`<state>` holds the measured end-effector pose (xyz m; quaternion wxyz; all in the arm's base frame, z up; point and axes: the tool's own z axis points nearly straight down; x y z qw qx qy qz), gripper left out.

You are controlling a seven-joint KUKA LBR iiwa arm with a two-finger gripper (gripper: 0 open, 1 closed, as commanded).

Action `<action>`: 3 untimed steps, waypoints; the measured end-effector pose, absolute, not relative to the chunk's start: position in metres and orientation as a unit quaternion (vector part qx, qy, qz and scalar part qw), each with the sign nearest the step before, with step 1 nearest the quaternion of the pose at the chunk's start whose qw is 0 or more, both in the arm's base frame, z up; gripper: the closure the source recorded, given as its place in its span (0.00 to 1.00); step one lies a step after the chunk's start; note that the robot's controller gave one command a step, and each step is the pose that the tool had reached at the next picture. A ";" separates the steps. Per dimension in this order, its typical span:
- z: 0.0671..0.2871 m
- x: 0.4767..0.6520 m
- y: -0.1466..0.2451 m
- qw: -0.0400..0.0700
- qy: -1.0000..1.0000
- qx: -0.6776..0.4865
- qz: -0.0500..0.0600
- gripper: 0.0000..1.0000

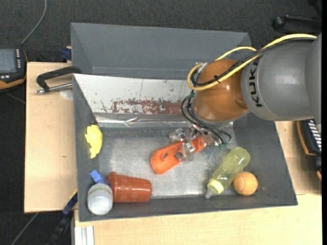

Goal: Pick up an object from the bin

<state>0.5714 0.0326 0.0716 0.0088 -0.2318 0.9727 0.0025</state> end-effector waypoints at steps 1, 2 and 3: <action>0.072 0.577 0.030 0.011 0.973 -0.232 0.002 1.00; 0.081 0.589 0.036 0.012 0.972 -0.237 0.003 1.00; 0.078 0.591 0.036 0.013 0.973 -0.231 0.003 1.00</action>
Offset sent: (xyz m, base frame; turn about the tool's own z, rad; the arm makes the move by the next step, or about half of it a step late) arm 0.0205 0.0055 0.0111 -0.0151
